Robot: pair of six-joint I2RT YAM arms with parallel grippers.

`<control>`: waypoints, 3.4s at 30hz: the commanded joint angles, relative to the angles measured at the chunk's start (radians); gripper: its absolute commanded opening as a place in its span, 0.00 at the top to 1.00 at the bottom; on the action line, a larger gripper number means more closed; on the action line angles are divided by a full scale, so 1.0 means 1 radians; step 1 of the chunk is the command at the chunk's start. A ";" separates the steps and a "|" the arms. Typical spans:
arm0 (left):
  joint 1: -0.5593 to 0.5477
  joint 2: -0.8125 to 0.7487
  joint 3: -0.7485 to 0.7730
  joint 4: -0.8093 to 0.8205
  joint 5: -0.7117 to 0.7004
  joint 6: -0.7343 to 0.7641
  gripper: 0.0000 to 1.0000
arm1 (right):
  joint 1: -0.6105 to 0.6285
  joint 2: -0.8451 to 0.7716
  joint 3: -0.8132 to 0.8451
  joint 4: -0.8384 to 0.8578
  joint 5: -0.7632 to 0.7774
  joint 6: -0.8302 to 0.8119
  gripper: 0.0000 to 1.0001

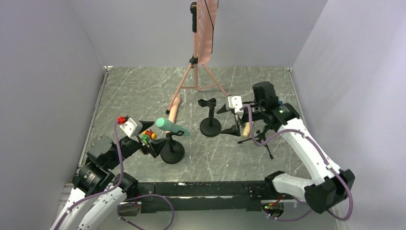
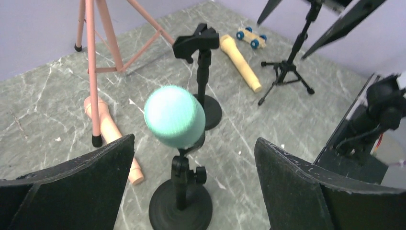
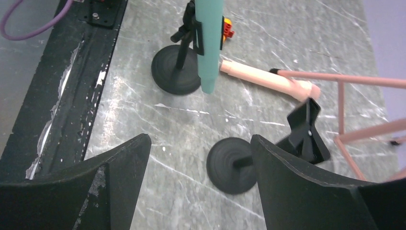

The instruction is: Attach the microphones to the stand

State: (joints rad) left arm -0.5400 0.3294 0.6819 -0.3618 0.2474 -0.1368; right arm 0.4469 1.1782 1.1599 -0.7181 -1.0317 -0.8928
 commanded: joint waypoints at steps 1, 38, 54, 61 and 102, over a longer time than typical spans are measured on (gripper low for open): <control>0.001 -0.057 -0.043 -0.055 0.063 0.172 0.01 | -0.092 -0.099 -0.045 -0.045 -0.088 -0.059 0.17; 0.000 0.093 -0.378 0.382 -0.008 0.029 0.74 | -0.286 -0.204 -0.266 0.070 -0.387 -0.033 0.14; 0.001 0.084 -0.349 0.417 0.042 0.020 1.00 | -0.303 -0.207 -0.276 0.094 -0.395 -0.009 0.14; 0.001 0.062 -0.183 0.303 -0.121 0.055 1.00 | -0.303 -0.210 -0.278 0.097 -0.395 -0.008 0.14; 0.728 1.104 0.275 1.038 -0.056 0.161 1.00 | -0.303 -0.171 -0.281 0.076 -0.391 -0.032 0.14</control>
State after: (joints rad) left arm 0.1547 1.3891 0.8402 0.4927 0.1459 0.0326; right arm 0.1486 0.9985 0.8787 -0.6567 -1.3884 -0.8909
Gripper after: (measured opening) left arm 0.299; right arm 0.859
